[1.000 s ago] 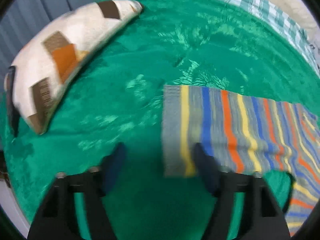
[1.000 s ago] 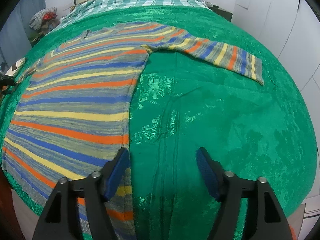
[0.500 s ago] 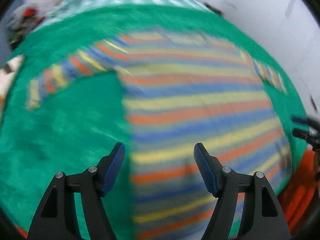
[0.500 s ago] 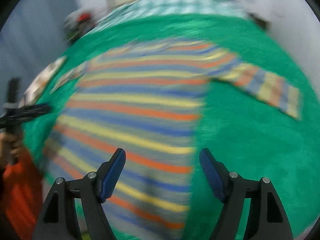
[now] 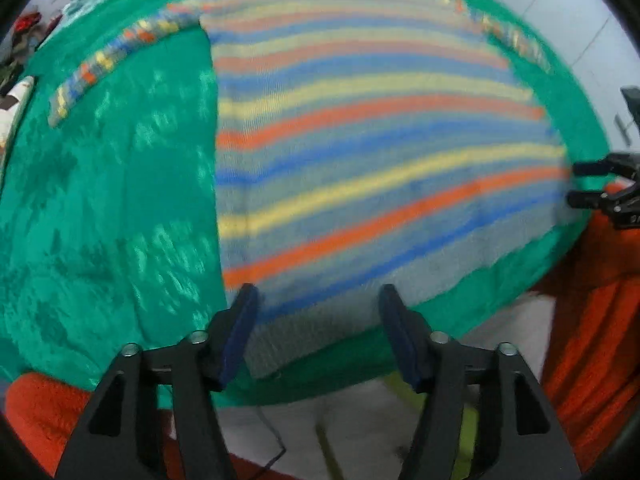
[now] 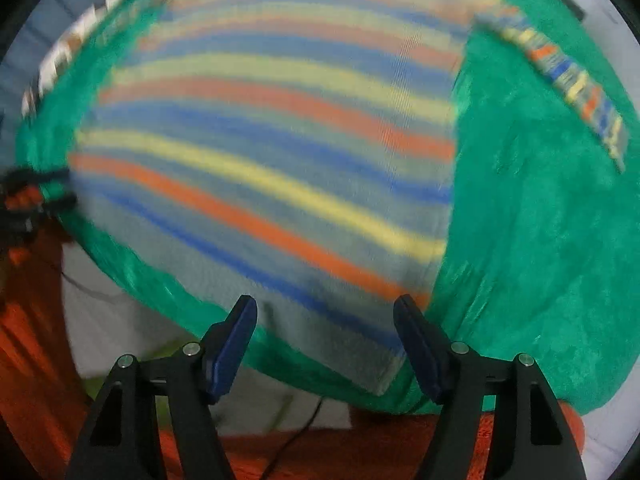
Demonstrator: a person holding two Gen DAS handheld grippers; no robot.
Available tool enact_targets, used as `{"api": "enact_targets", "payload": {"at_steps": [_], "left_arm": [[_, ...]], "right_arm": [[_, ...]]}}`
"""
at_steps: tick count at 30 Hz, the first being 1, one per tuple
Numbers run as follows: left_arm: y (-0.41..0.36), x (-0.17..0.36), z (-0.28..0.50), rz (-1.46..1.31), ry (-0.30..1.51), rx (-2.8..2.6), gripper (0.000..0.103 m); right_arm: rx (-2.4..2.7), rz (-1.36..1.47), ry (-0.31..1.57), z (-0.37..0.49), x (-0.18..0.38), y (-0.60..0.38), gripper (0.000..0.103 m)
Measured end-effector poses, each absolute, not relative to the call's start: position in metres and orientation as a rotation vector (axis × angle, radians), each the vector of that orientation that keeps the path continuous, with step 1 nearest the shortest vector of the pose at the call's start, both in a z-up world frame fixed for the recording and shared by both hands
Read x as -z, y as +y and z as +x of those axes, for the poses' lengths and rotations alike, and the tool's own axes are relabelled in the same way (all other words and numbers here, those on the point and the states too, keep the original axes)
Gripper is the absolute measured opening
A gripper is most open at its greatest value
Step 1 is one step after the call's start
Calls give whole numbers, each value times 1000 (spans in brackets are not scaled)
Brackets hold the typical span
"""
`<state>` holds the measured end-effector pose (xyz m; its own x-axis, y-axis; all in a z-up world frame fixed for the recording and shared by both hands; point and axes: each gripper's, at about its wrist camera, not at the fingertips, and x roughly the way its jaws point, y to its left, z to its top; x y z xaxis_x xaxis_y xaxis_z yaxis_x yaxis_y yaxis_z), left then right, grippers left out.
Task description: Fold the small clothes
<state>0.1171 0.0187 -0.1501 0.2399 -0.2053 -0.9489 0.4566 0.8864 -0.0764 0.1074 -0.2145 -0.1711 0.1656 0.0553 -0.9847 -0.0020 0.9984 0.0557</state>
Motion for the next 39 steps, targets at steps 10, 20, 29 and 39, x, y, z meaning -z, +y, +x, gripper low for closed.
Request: {"api": "enact_targets", "payload": {"at_steps": [10, 20, 29, 39], "left_arm": [[-13, 167, 159, 179, 1186, 414, 89], [-9, 186, 120, 300, 1158, 443, 97], [25, 167, 134, 123, 1088, 351, 97], [44, 166, 136, 40, 1032, 279, 97]], "right_arm": [[56, 91, 1169, 137, 180, -193, 71], [103, 110, 1104, 102, 185, -198, 77], [134, 123, 970, 96, 163, -195, 77], [223, 261, 913, 83, 159, -227, 77]]}}
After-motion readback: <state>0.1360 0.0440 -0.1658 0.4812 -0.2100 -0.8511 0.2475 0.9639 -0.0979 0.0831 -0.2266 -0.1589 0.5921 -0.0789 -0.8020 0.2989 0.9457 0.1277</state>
